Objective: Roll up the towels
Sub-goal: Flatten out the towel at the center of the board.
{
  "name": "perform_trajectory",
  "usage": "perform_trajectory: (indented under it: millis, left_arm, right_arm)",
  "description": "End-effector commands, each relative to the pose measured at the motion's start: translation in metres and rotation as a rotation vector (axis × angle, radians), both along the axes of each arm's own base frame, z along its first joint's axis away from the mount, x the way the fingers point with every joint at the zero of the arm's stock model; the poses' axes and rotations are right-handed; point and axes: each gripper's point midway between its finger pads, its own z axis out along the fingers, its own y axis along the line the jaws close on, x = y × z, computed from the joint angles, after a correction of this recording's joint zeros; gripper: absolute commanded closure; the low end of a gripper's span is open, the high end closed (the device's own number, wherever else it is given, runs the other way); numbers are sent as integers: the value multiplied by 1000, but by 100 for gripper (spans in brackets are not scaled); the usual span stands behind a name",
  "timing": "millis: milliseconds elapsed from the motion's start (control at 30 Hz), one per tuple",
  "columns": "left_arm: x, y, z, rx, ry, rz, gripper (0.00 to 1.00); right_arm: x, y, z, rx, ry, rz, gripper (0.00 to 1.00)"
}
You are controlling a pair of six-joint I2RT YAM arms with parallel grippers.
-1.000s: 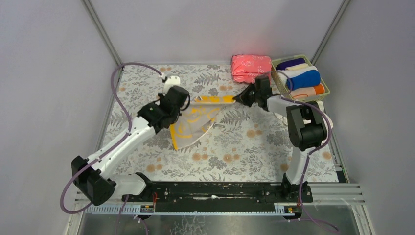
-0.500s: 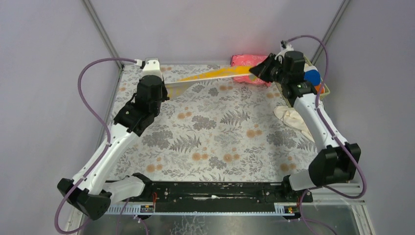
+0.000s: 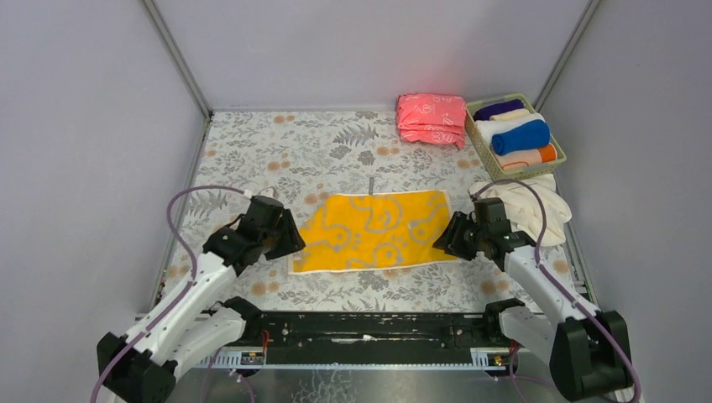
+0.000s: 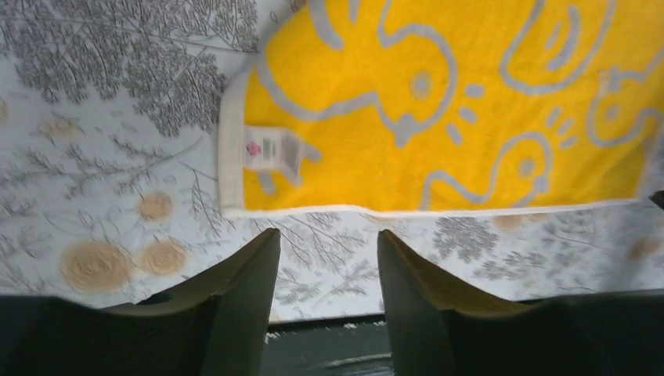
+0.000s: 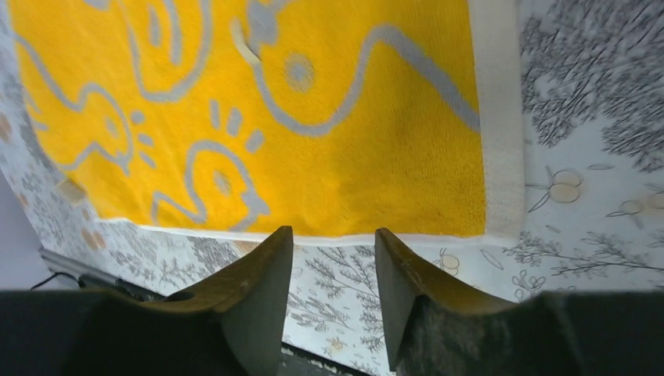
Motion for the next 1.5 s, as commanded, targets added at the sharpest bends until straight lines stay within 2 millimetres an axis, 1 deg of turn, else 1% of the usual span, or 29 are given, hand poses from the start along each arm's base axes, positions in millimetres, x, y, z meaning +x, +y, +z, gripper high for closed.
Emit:
perform_trajectory:
  millis: [0,67,100,133,167,267,333,400,433,500,567,633,733,833,900,967,1100,1200,1300,1467]
  left_arm:
    - [-22,-3,31,-178,8,137,43]
    - [-16,8,57,-168,-89,174,32]
    - [-13,13,67,-159,-123,185,29]
    - [-10,17,74,-145,-148,192,27]
    - [-7,18,76,-125,-155,191,25]
    - [8,10,68,-74,-101,160,24]
    - [22,1,58,-55,-72,145,24]
    - [34,-2,44,-14,-42,144,24]
    - [39,-2,36,11,-21,148,24]
    - [43,-4,24,39,29,143,24]
    - [39,-4,11,54,79,148,23]
    - [30,3,-3,65,122,196,22]
    - [10,17,-21,57,166,280,22]
    - [-10,23,-41,26,220,348,22]
    - [-19,27,-52,21,244,383,24]
    - [-23,29,-59,20,255,409,25]
    - [-25,30,-69,34,285,433,28]
    - [-27,34,-78,62,308,457,28]
    - [-29,36,-82,67,309,471,28]
    - [-30,38,-86,78,312,469,28]
  right_arm:
    - [21,-15,35,-91,-167,-13,47]
    - [29,-21,41,-131,-193,-22,44]
    - [32,-24,42,-147,-199,-27,43]
    - [37,-23,45,-154,-206,-21,43]
    - [41,-20,47,-148,-211,-3,42]
    - [49,-4,52,-80,-211,46,40]
    - [51,-1,49,-65,-203,45,39]
    - [49,-4,40,-81,-174,43,38]
    - [45,-5,32,-93,-142,45,37]
    - [34,-10,16,-121,-66,40,36]
    - [25,-19,4,-162,-12,16,35]
    - [16,-33,-4,-218,11,-43,35]
    - [6,-55,-7,-303,20,-140,35]
    - [-3,-72,-12,-378,54,-207,35]
    - [-6,-77,-15,-400,75,-229,36]
    - [-6,-76,-16,-398,89,-229,39]
    - [-2,-64,-20,-357,113,-180,47]
    - [-1,-62,-25,-363,138,-157,48]
    - [-3,-60,-30,-368,170,-141,49]
    - [-9,-68,-37,-418,212,-157,49]
